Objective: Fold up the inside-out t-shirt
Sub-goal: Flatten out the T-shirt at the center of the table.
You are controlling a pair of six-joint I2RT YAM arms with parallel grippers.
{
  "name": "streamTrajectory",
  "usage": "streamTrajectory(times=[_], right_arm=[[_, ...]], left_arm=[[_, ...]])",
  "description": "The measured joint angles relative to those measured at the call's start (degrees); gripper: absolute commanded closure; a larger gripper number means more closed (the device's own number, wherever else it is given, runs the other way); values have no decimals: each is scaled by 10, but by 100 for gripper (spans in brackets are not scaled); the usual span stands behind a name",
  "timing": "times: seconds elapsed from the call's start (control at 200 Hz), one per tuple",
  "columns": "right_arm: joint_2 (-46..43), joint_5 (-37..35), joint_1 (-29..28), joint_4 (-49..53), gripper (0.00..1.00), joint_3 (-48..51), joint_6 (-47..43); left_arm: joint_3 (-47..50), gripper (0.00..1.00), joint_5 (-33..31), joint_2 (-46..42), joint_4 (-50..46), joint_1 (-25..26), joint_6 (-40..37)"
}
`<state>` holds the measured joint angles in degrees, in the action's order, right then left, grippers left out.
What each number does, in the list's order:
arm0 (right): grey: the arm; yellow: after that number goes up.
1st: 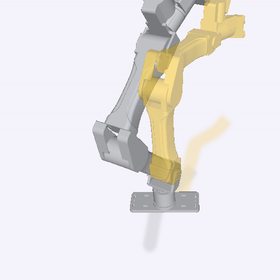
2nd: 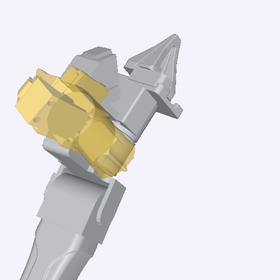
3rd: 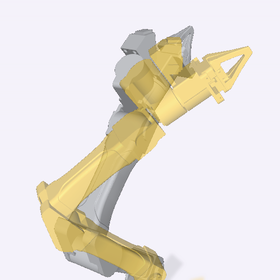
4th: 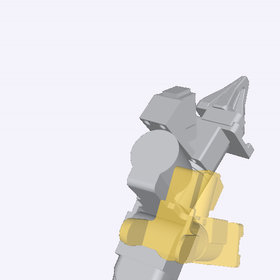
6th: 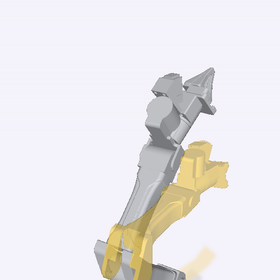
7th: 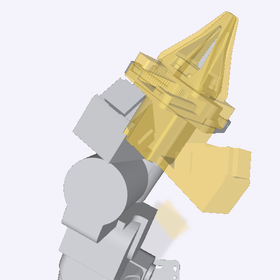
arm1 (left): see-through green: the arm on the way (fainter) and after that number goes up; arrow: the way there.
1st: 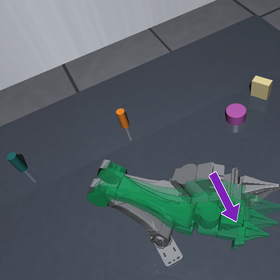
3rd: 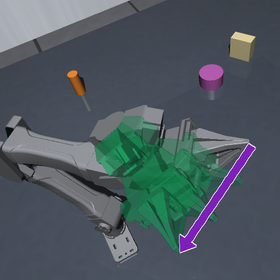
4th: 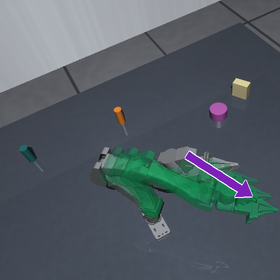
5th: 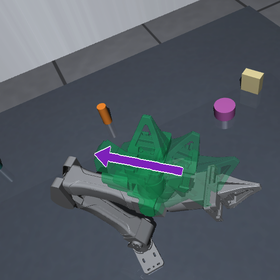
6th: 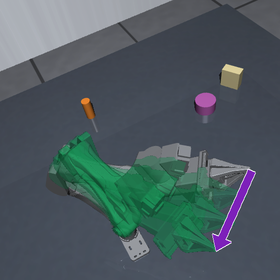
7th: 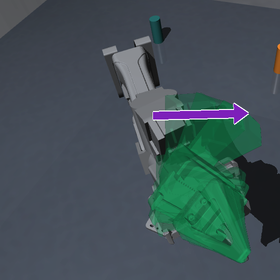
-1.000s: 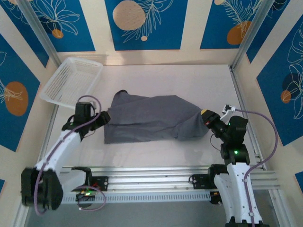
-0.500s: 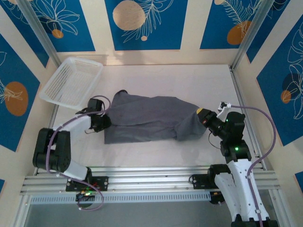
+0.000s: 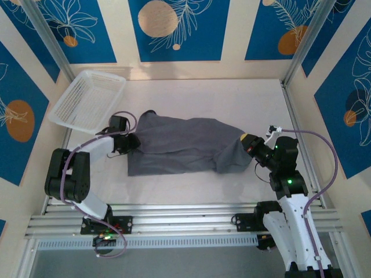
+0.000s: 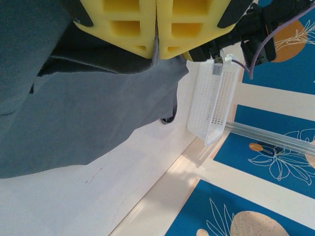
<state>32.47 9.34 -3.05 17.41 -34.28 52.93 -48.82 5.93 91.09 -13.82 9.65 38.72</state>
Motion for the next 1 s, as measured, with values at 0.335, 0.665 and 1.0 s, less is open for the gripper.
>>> streamTrajectory(times=[0.335, 0.665, 1.0], right_arm=[[10, -9, 0, 2, 100, 0, -5], [38, -10, 0, -2, 100, -3, -15], [42, -9, 0, -6, 100, -5, -20]], left_arm=[[-58, 100, 15, 74, 23, 0, -5], [-201, 100, -1, 149, 10, 3, -1], [-322, 53, -16, 241, -12, 4, -12]])
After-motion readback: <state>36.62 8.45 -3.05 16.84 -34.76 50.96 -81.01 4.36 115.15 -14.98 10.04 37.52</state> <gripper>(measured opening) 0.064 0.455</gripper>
